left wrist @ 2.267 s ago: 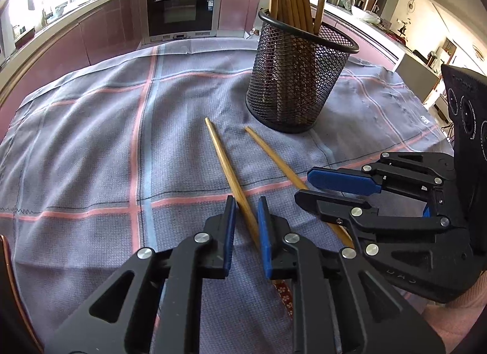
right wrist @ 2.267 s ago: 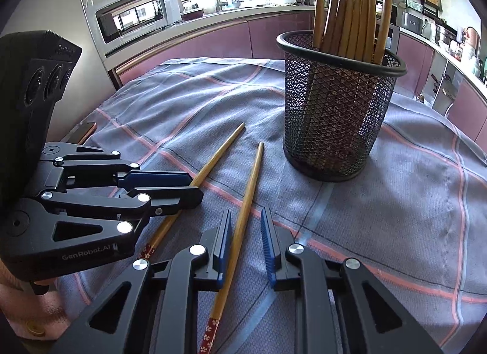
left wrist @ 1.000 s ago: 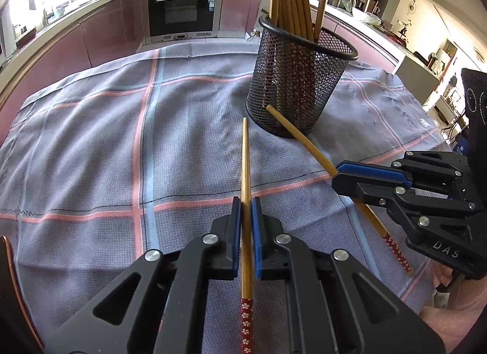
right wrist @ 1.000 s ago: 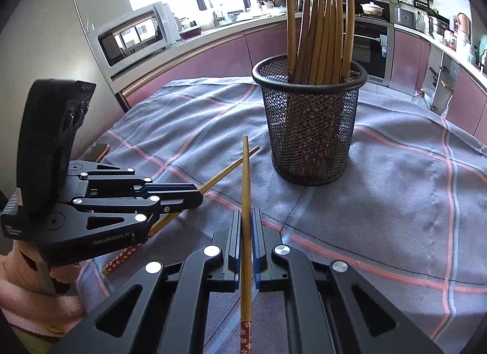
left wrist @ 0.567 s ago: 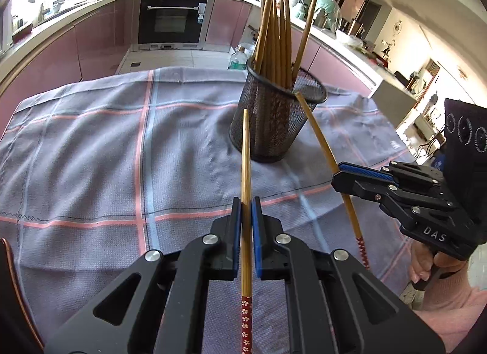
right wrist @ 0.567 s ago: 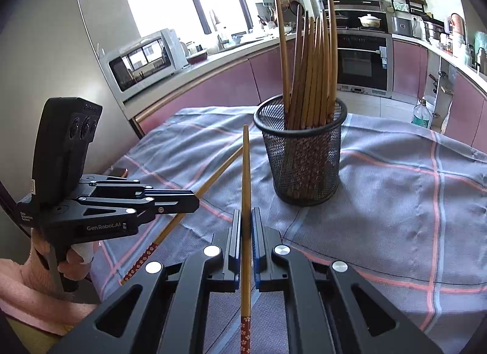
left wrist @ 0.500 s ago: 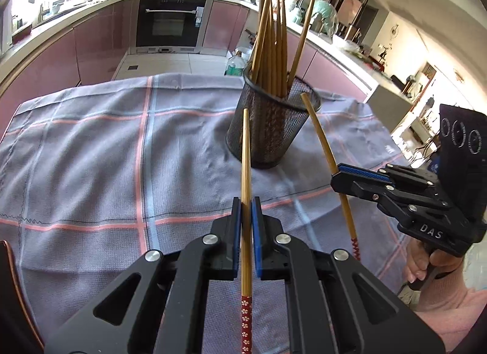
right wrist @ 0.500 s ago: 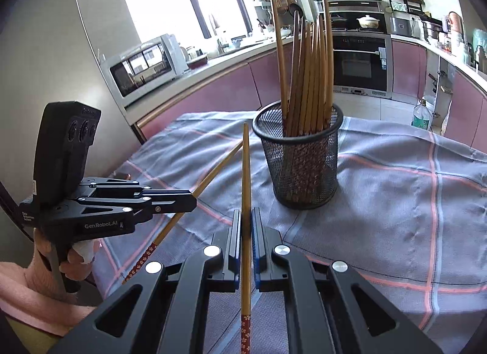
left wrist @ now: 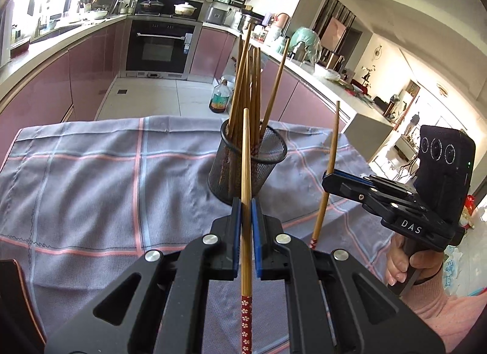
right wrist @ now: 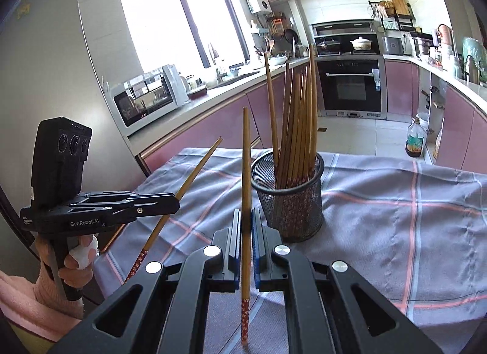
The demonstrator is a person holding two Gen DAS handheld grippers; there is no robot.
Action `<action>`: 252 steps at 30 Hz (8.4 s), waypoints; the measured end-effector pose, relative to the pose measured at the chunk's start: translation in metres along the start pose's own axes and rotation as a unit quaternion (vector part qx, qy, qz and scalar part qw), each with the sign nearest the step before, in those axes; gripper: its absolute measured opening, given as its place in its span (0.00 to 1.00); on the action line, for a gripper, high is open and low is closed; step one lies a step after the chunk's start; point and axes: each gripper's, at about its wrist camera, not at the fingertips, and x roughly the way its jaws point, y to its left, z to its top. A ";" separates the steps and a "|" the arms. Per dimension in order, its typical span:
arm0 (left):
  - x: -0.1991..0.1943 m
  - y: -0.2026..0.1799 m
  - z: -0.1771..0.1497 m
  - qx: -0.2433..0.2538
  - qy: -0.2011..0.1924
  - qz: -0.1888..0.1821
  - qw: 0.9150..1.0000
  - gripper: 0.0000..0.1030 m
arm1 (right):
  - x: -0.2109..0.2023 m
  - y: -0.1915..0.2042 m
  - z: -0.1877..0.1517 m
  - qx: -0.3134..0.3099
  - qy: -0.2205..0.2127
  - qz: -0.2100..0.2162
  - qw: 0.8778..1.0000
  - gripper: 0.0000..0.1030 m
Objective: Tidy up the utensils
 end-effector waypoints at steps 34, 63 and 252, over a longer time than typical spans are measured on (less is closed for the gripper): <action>-0.007 -0.038 0.002 0.041 -0.008 -0.083 0.996 0.07 | -0.003 0.002 0.024 -0.001 -0.036 0.010 0.999 0.05; -0.016 -0.033 0.036 0.039 -0.047 -0.078 0.995 0.07 | -0.021 0.005 0.050 -0.026 -0.073 -0.008 0.997 0.05; -0.084 -0.064 -0.022 0.047 -0.197 0.240 0.950 0.95 | -0.020 0.039 -0.025 -0.058 -0.144 -0.133 0.979 0.94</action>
